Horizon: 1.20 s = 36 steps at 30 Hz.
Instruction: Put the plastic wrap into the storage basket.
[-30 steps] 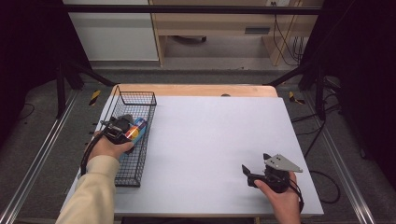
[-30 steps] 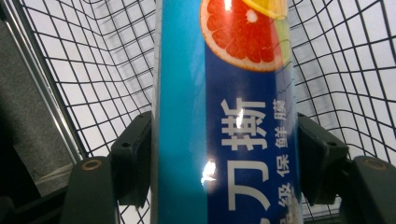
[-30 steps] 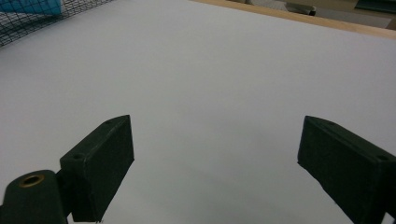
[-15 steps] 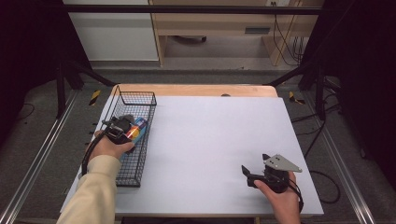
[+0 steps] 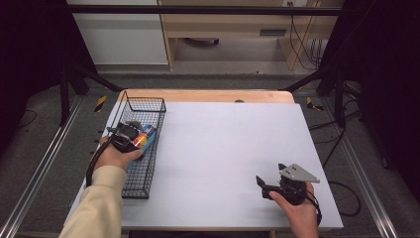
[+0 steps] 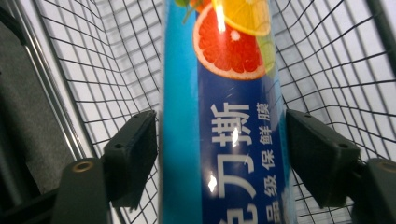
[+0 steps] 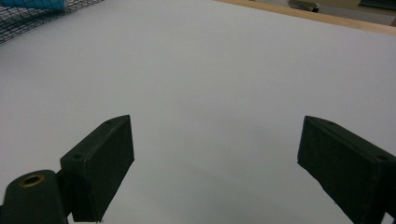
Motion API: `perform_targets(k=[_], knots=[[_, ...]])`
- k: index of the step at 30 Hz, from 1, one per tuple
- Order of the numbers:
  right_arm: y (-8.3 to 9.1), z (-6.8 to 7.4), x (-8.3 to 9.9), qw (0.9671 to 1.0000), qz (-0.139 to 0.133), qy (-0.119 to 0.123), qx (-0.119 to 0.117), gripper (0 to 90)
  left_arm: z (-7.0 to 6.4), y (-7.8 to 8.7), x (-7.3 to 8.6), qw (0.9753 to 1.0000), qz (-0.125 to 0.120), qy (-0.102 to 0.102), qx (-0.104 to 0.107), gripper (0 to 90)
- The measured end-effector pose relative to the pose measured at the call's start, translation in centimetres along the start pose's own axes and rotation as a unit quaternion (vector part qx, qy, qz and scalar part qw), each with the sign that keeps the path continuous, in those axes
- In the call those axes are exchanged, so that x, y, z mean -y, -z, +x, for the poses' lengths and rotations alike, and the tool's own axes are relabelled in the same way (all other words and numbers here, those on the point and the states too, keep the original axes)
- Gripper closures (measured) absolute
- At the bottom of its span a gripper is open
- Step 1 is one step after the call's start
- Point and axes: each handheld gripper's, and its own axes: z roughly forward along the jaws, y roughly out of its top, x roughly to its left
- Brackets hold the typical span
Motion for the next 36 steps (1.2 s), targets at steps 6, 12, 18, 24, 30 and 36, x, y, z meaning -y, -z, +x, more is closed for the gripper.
perform_targets(k=[6, 12, 18, 24, 30, 36], knots=[[0.0, 0.0, 0.0, 1.0, 0.0, 0.001, 0.002, 10.7, -0.3, 1.5, 0.7, 0.9995, -0.025, -0.01, -0.016, 21.6], [0.1, -0.1, 0.0, 1.0, -0.002, 0.0, 0.005, 10.6, -0.4, 3.3, 1.6, 0.9977, -0.065, -0.006, -0.021, 17.6], [0.1, -0.1, 0.0, 1.0, -0.003, 0.0, 0.007, 10.0, -1.3, 5.2, 1.9, 0.9932, -0.113, -0.013, -0.024, 15.3], [0.0, -0.1, 0.0, 1.0, -0.003, 0.001, 0.009, 9.4, -3.1, 6.6, 1.9, 0.9866, -0.159, -0.03, -0.021, 11.2], [-0.1, -0.2, 0.0, 0.9999, -0.001, 0.005, 0.011, 7.3, -5.5, 7.3, 1.8, 0.9785, -0.196, -0.065, -0.009, 7.8], [0.0, -0.3, 0.1, 0.9999, -0.001, 0.006, 0.012, 7.1, -8.1, 7.3, 1.4, 0.9717, -0.216, -0.096, 0.007, 7.5]])
